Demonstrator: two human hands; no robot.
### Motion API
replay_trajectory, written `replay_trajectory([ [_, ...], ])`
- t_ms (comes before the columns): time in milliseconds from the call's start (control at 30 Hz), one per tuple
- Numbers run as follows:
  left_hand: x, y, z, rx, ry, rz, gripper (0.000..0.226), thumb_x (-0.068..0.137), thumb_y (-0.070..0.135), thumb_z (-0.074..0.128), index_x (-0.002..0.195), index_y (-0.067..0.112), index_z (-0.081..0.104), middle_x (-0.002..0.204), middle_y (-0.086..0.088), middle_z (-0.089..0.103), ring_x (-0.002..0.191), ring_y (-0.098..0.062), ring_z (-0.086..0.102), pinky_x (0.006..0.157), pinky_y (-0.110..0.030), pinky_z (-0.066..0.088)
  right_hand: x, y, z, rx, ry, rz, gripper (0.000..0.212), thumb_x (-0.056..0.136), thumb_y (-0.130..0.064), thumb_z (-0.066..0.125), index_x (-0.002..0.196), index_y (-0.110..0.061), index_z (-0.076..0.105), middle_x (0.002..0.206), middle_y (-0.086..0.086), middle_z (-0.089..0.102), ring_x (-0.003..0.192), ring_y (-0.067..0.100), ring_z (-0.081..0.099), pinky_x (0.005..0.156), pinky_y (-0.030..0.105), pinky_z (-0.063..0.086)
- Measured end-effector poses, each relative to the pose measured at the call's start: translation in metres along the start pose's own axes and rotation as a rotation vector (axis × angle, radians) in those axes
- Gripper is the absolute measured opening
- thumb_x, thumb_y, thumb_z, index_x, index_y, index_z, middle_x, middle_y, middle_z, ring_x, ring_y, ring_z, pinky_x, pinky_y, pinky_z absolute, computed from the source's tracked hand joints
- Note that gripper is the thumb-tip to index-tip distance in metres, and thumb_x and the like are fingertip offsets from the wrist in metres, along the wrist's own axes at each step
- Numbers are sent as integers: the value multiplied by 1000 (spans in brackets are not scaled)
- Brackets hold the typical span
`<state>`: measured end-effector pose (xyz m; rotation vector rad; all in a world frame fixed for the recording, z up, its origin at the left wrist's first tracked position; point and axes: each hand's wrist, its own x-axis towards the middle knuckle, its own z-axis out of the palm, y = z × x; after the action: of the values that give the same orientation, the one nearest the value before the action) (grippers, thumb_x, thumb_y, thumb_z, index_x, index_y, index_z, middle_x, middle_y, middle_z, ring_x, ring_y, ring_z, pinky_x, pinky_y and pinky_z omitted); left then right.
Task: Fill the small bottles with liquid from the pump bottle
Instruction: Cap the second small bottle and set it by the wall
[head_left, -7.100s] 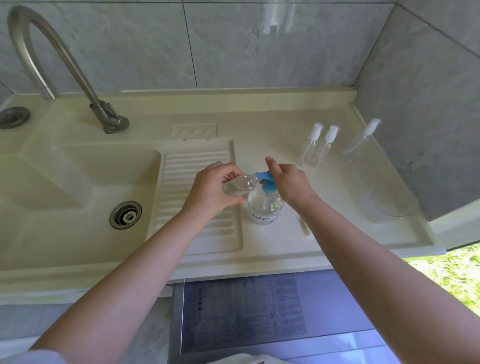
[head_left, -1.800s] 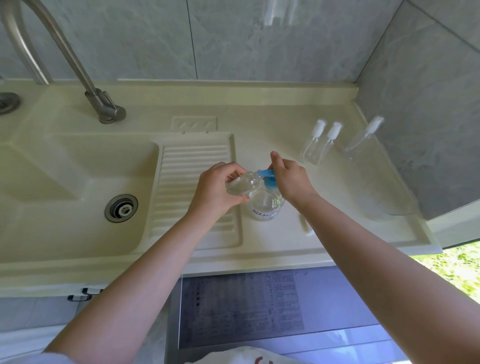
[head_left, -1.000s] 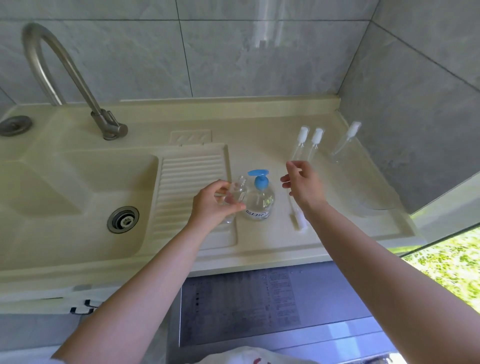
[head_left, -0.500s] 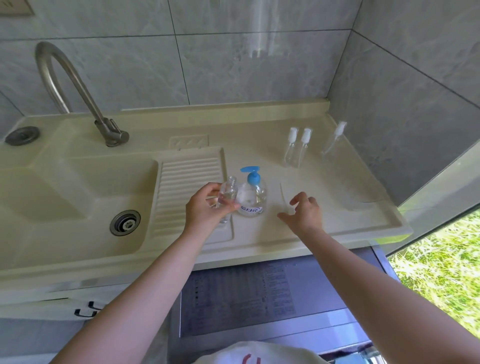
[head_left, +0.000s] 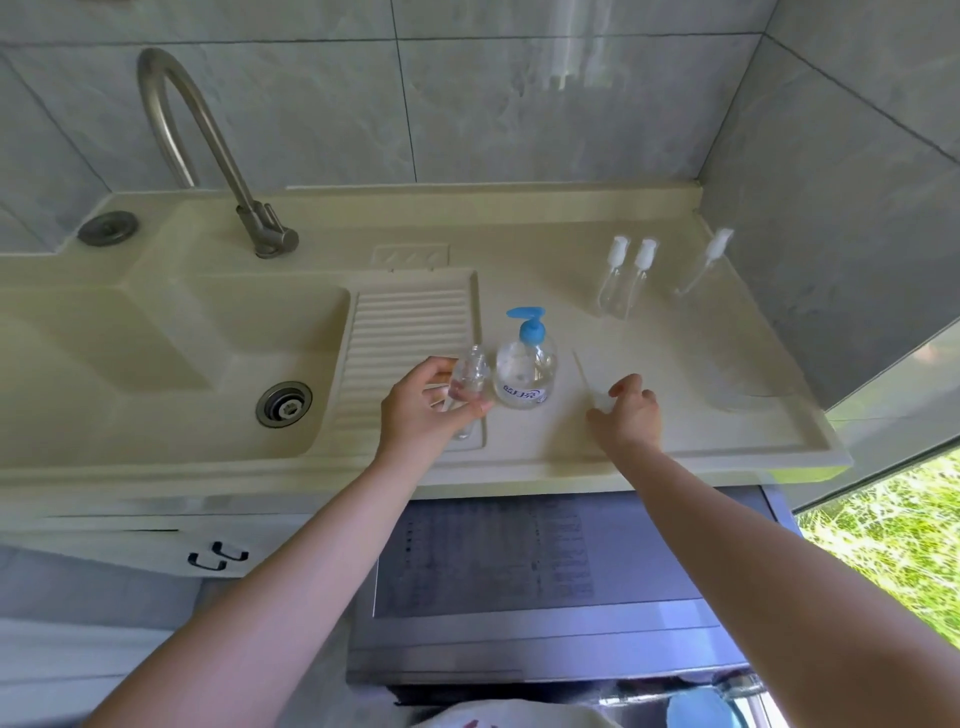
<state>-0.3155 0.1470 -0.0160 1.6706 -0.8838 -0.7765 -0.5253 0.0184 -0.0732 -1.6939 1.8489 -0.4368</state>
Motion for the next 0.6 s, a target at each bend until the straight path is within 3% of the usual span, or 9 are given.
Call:
replay_trajectory([
  [267, -12, -4, -3, -7, -19, -5, 43, 63, 12, 89, 98, 24, 66, 93, 6, 74, 102, -19, 67, 90, -34, 52, -20, -19, -13, 184, 86, 87, 34, 92, -28, 57, 118, -11, 46, 109, 10, 51, 86, 29, 48, 72, 31, 35],
  [367, -16, -1, -2, 0, -46, -6, 43, 65, 12, 88, 100, 22, 66, 88, 12, 73, 104, -17, 65, 90, -33, 51, -26, -27, -20, 349, 176, 49, 28, 90, -28, 59, 110, -12, 48, 110, 9, 54, 94, 30, 55, 72, 32, 39],
  [500, -22, 5, 0, 2, -70, 3, 42, 66, 12, 88, 101, 20, 66, 84, 20, 72, 101, -10, 64, 90, -28, 49, -43, -41, -30, 510, 232, -6, 21, 88, -27, 62, 101, -17, 50, 108, 8, 59, 86, 20, 55, 65, 28, 38],
  [600, -26, 7, 2, 15, -90, 23, 39, 67, 12, 88, 98, 19, 65, 81, 27, 69, 103, -11, 63, 89, -27, 47, -59, -50, -39, 601, 286, -63, 16, 86, -25, 63, 99, -19, 54, 107, 4, 61, 87, 16, 57, 70, 26, 42],
])
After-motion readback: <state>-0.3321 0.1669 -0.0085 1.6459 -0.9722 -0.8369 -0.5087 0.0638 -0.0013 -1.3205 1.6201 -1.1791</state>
